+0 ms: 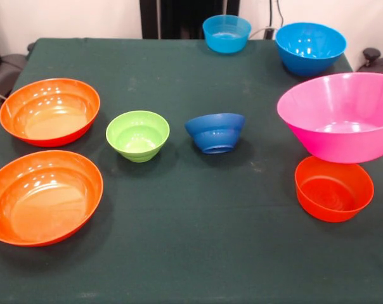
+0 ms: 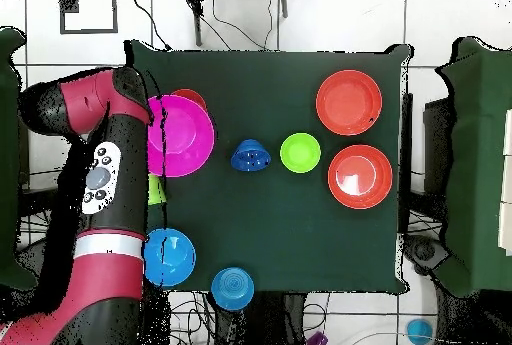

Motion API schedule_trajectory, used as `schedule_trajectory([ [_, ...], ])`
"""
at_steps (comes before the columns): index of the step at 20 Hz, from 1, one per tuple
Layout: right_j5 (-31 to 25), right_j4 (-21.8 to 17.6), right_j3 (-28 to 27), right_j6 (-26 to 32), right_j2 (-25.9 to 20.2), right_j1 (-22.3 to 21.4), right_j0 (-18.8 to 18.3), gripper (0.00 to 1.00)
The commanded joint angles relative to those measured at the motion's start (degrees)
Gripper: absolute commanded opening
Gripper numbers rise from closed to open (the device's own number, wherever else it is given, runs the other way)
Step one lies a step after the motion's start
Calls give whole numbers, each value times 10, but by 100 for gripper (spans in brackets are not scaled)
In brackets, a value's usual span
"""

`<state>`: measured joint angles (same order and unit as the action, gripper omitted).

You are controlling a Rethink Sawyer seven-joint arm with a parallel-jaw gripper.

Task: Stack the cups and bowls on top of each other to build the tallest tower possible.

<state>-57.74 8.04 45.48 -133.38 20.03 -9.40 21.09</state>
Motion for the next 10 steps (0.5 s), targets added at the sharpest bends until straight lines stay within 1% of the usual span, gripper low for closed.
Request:
schedule_trajectory([
  [1,33,-34,12,9,-39,31,-41,0],
  [6,46,-38,-13,33,-49,57,-61,0],
  [10,38,-36,-43,42,-53,80,-72,0],
])
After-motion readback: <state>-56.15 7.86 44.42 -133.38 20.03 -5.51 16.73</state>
